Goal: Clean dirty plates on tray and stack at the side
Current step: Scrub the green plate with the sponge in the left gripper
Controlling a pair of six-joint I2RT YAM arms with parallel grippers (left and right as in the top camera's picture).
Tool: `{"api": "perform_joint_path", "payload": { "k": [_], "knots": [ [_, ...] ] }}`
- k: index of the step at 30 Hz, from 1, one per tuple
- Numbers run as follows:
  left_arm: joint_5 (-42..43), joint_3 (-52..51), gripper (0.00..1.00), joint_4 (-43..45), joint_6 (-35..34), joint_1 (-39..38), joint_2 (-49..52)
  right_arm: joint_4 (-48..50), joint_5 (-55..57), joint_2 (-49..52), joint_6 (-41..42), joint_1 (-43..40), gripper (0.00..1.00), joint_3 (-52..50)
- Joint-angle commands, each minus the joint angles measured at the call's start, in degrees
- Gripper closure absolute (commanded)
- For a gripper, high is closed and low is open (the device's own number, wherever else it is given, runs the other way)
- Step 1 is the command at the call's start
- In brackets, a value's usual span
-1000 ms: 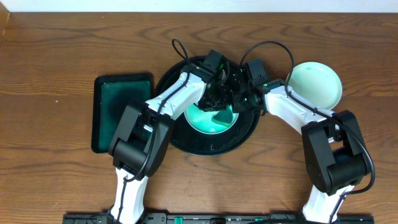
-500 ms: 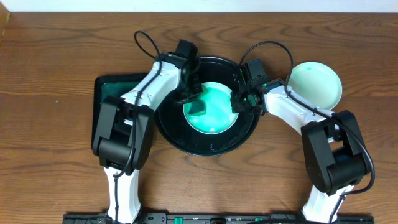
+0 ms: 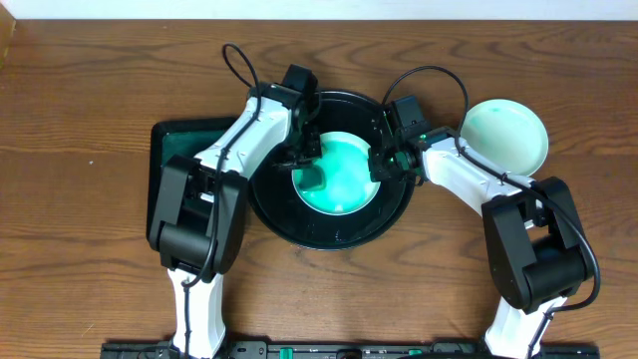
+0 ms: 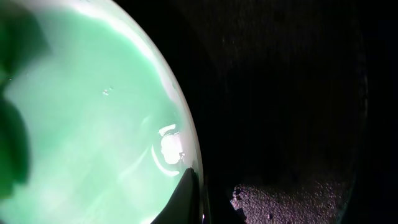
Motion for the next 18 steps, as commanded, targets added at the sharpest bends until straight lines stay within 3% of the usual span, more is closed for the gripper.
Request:
{"api": "perform_joint_path", "payload": {
  "k": [1, 11, 18],
  "knots": [
    [13.07, -2.73, 0.93, -1.38, 4.66, -2.14, 3.63, -1.97, 1.46, 1.95, -0.74, 0.59, 0.99, -0.74],
    [31.67, -2.62, 0.93, 5.4, 4.61, -2.62, 3.63, -2.36, 1.46, 1.92, -0.72, 0.61, 0.99, -0.74],
    [28.39, -1.18, 0.93, 5.01, 1.79, 0.61, 2.82, -2.1, 1.46, 1.86, -0.74, 0.61, 0.99, -0.72]
  ]
}}
